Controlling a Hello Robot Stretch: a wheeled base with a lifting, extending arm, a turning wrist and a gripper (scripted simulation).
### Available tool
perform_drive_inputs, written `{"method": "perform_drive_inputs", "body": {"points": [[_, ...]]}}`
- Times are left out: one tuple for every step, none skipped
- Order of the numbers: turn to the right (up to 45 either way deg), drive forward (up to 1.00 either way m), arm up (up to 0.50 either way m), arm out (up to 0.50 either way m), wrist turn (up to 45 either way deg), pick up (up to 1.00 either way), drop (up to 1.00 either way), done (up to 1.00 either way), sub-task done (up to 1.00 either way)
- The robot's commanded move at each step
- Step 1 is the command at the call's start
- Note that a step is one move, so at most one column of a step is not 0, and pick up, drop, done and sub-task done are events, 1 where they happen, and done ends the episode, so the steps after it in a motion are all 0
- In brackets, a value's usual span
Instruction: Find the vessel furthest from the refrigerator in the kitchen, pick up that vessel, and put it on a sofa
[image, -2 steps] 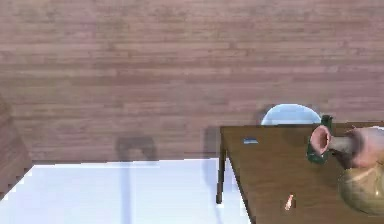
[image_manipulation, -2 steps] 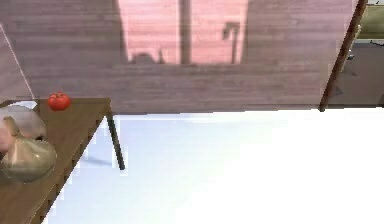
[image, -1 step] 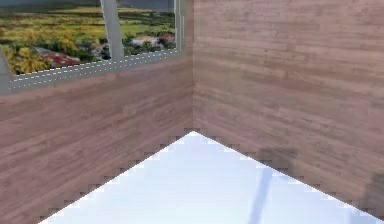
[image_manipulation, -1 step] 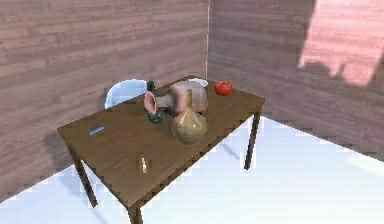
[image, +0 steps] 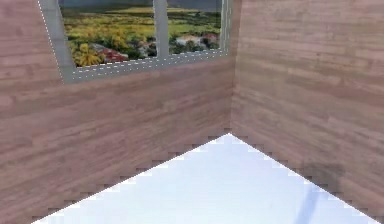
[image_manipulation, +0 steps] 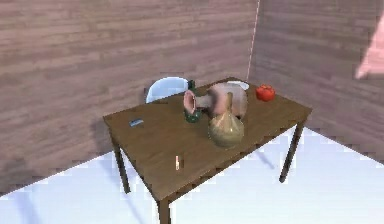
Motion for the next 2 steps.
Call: {"method": "perform_drive_inputs", "body": {"points": [[0.0, 0.1, 0.0, 0.0, 0.0, 0.0, 0.0, 0.0, 0.0], [45.0, 0.0, 0.0, 0.0, 0.0, 0.0, 0.0, 0.0, 0.0]]}}
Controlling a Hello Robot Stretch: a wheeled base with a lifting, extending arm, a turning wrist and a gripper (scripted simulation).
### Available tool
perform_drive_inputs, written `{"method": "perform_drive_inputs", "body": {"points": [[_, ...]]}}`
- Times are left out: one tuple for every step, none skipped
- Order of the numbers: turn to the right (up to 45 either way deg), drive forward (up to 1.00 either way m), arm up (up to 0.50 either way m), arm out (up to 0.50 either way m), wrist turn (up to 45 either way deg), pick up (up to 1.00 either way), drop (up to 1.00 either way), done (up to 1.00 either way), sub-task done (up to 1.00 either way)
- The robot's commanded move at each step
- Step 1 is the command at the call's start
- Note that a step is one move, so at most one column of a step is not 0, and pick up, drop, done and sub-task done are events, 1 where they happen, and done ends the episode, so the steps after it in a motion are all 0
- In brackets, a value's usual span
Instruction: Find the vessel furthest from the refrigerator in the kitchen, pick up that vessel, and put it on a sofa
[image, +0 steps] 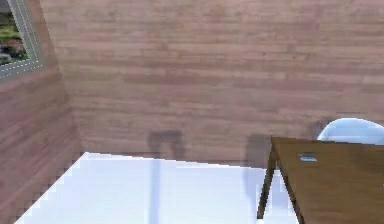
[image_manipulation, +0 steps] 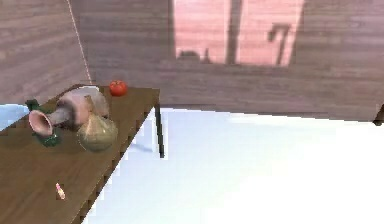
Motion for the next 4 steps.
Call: {"method": "perform_drive_inputs", "body": {"points": [[45.0, 0.0, 0.0, 0.0, 0.0, 0.0, 0.0, 0.0, 0.0], [45.0, 0.0, 0.0, 0.0, 0.0, 0.0, 0.0, 0.0, 0.0], [33.0, 0.0, 0.0, 0.0, 0.0, 0.0, 0.0, 0.0, 0.0], [0.0, 0.2, 0.0, 0.0, 0.0, 0.0, 0.0, 0.0, 0.0]]}}
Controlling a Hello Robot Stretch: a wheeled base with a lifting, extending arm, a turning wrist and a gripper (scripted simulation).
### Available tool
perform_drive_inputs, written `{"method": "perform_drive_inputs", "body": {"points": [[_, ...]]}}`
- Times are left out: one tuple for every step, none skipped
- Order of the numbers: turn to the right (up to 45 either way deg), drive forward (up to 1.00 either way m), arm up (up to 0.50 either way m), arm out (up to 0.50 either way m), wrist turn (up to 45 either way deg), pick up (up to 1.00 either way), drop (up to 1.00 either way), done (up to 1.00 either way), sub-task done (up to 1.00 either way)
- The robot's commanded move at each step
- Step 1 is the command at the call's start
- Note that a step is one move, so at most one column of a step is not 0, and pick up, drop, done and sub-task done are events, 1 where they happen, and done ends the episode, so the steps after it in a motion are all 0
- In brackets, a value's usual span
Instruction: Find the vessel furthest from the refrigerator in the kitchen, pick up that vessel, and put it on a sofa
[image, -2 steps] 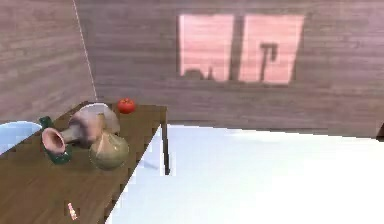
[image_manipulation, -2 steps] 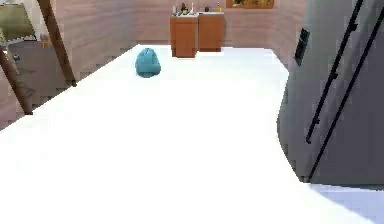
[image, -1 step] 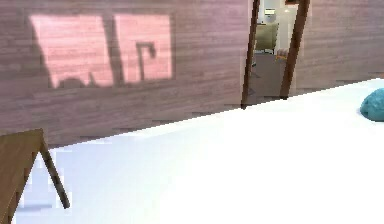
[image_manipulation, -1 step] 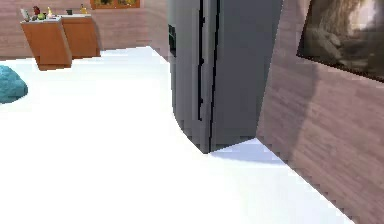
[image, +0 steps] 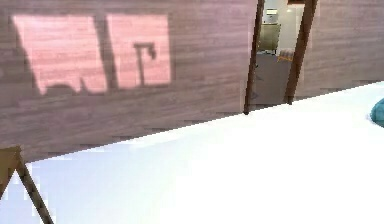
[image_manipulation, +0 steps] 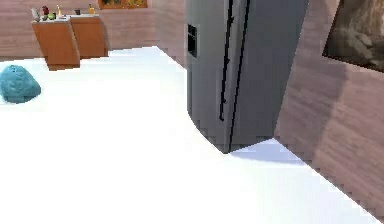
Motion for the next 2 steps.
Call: {"method": "perform_drive_inputs", "body": {"points": [[-45.0, 0.0, 0.0, 0.0, 0.0, 0.0, 0.0, 0.0, 0.0], [45.0, 0.0, 0.0, 0.0, 0.0, 0.0, 0.0, 0.0, 0.0]]}}
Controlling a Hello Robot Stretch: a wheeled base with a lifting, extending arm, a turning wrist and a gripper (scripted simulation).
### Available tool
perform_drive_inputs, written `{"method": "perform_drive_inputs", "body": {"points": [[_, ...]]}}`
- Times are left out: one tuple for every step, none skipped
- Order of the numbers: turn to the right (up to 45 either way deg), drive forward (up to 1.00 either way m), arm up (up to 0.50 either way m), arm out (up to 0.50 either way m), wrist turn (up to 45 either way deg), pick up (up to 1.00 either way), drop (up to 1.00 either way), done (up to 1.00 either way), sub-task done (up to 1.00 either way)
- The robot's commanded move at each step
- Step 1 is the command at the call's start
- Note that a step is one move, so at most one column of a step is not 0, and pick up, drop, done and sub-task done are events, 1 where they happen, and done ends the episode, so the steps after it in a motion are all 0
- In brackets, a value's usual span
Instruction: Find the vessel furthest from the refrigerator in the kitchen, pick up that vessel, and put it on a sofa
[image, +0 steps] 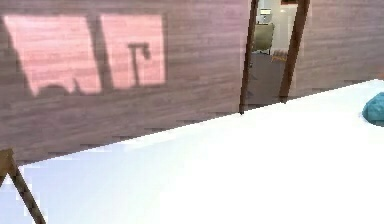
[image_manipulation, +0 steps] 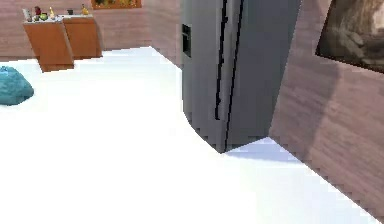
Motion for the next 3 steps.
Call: {"method": "perform_drive_inputs", "body": {"points": [[45.0, 0.0, 0.0, 0.0, 0.0, 0.0, 0.0, 0.0, 0.0], [15.0, 0.0, 0.0, 0.0, 0.0, 0.0, 0.0, 0.0, 0.0], [0.0, 1.0, 0.0, 0.0, 0.0, 0.0, 0.0, 0.0, 0.0]]}}
